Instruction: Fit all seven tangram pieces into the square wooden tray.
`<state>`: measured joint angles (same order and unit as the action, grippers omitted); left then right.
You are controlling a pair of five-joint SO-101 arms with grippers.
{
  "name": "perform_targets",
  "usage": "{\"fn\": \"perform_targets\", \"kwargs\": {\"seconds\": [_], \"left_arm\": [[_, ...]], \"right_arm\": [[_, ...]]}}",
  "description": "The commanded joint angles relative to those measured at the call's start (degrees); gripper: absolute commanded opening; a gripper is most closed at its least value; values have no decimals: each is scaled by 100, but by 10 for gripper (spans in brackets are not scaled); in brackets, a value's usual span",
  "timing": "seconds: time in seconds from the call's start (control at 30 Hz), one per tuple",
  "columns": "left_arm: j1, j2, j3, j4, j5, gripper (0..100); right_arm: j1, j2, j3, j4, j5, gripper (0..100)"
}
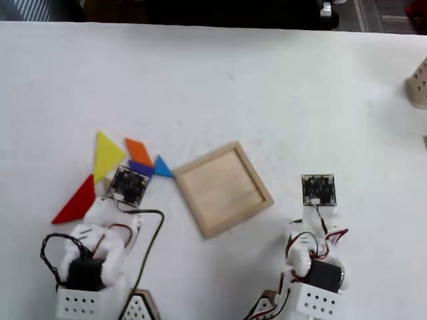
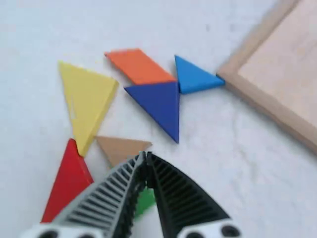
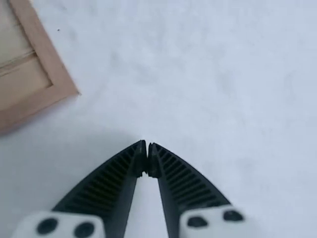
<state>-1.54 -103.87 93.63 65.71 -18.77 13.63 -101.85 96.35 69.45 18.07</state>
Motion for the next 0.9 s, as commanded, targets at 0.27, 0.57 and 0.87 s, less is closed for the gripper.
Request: {"fn": "perform_targets", "kwargs": {"seconds": [0.27, 0.57, 0.87], "left_arm": [[497, 31, -967, -1459, 1266, 61], [602, 2721, -2655, -1503, 2637, 188], [1112, 6738, -4167, -1503, 4167, 189]], "right_arm": [[268, -13, 26, 233, 1952, 18], [277, -13, 26, 233, 1952, 18], [277, -13, 26, 233, 1952, 18]]}}
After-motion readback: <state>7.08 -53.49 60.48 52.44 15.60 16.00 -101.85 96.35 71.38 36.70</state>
